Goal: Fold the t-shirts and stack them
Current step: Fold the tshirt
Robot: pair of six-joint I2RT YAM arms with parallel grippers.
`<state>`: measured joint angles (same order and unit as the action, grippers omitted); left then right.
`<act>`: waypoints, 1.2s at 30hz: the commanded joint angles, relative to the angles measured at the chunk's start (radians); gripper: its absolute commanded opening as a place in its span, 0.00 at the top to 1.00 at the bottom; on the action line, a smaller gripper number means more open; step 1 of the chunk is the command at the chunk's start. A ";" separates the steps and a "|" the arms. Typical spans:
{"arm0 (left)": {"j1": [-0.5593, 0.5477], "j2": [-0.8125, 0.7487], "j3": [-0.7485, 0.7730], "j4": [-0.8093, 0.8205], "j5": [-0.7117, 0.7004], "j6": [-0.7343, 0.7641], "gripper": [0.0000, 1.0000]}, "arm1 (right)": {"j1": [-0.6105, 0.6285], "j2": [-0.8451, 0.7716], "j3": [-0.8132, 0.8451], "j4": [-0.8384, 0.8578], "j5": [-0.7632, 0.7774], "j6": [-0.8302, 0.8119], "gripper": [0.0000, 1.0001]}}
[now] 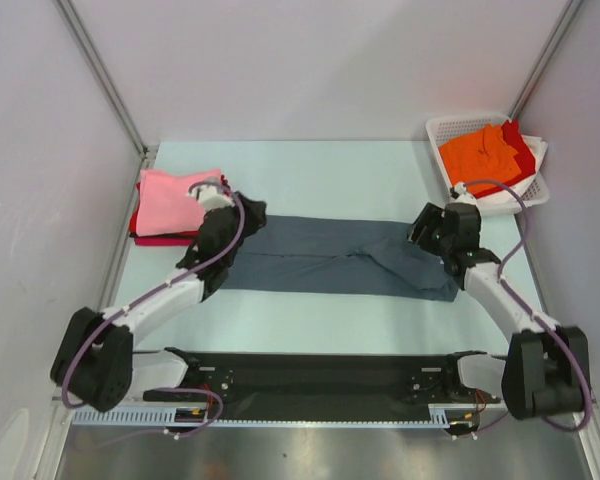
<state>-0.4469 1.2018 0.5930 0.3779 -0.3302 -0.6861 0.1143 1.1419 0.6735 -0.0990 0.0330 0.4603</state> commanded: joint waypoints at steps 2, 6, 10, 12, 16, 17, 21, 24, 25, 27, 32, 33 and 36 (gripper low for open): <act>-0.081 0.154 0.166 -0.034 0.094 0.008 0.45 | 0.005 0.180 0.087 0.140 -0.148 0.026 0.36; -0.151 0.376 0.370 -0.045 0.161 -0.012 0.46 | 0.004 0.333 0.152 0.185 -0.241 0.049 0.38; -0.185 0.624 0.565 -0.089 0.290 -0.032 0.47 | 0.002 0.424 0.167 0.242 -0.321 0.067 0.38; -0.203 0.688 0.652 -0.100 0.367 -0.046 0.48 | -0.001 0.452 0.163 0.275 -0.341 0.067 0.38; -0.223 0.800 0.746 -0.103 0.465 -0.078 0.48 | -0.007 0.508 0.164 0.286 -0.380 0.057 0.39; -0.226 0.836 0.758 -0.103 0.480 -0.085 0.48 | -0.007 0.513 0.161 0.289 -0.386 0.057 0.39; -0.240 0.912 0.803 -0.096 0.555 -0.118 0.48 | -0.002 0.516 0.146 0.295 -0.401 0.058 0.40; -0.239 0.965 0.846 -0.100 0.585 -0.128 0.49 | -0.001 0.522 0.130 0.312 -0.432 0.075 0.41; -0.239 0.993 0.858 -0.108 0.589 -0.127 0.49 | 0.005 0.524 0.123 0.315 -0.456 0.083 0.41; -0.239 1.019 0.876 -0.108 0.589 -0.131 0.49 | 0.013 0.516 0.110 0.324 -0.481 0.100 0.43; -0.240 1.071 0.898 -0.109 0.594 -0.130 0.49 | 0.038 0.425 -0.001 0.346 -0.565 0.158 0.45; -0.239 1.076 0.904 -0.112 0.594 -0.130 0.49 | 0.045 0.374 -0.020 0.343 -0.567 0.169 0.46; -0.239 1.085 0.910 -0.114 0.592 -0.127 0.49 | 0.094 0.277 -0.084 0.314 -0.591 0.204 0.46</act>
<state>-0.6804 2.2620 1.4654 0.2665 0.2474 -0.8108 0.1642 1.5272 0.6254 0.2028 -0.4942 0.6132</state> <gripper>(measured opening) 0.506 0.547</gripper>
